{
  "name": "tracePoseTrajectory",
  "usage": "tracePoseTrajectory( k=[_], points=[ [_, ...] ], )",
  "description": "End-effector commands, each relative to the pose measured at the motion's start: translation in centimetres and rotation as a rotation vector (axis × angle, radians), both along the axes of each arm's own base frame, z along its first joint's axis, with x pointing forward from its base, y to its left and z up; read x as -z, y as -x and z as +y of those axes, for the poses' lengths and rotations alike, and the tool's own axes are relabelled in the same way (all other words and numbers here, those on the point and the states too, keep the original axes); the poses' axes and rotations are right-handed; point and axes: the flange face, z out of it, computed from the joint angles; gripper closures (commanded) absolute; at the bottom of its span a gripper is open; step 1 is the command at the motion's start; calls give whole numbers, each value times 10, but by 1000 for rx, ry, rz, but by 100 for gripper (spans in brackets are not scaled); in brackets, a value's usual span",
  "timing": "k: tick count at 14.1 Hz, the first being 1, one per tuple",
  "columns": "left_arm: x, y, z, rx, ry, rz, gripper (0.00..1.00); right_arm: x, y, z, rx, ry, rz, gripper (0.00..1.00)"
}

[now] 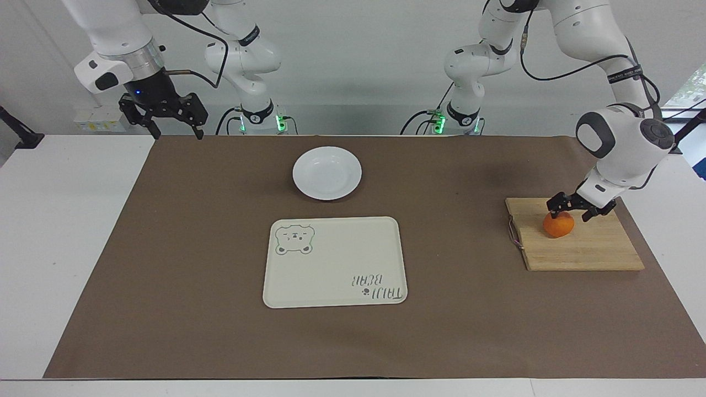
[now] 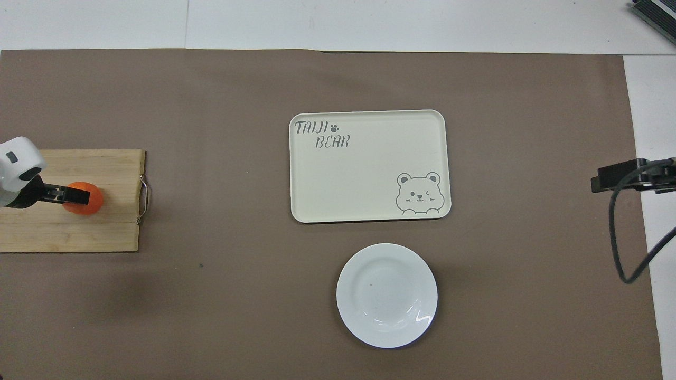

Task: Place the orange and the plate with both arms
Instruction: 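Close the left gripper around the orange, then lift the orange off the cutting board with the left gripper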

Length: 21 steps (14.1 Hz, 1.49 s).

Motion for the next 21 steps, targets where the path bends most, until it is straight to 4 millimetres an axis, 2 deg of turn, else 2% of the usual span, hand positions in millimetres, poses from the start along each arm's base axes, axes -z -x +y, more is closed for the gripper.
tracePoseTrajectory(
  k=[1,6,7,8,9,11,14,18,21],
  points=[
    [17,7,0,-43,53,-16,0,-2,-2,-3,-10,5,6,0],
    [26,13,-5,-110,98,-3,0,-2,-2,-3,-10,5,6,0],
    [26,12,-6,-98,98,-4,7,-2,-2,-3,-10,5,6,0],
    [26,12,-7,-82,98,-6,68,-2,-2,-3,-10,5,6,0],
    [26,10,-10,-57,95,-14,100,-2,-2,-3,-10,5,6,0],
    [23,4,-9,-57,92,-24,100,-2,-2,-3,-10,5,6,0],
    [7,-14,-8,-56,93,-37,100,-2,-2,-3,-10,5,8,0],
    [-39,-32,-14,-54,99,-20,100,-2,-2,-3,-10,5,6,0],
    [-76,-42,-39,-83,44,16,100,-2,-2,-3,-10,5,6,0]
  ],
)
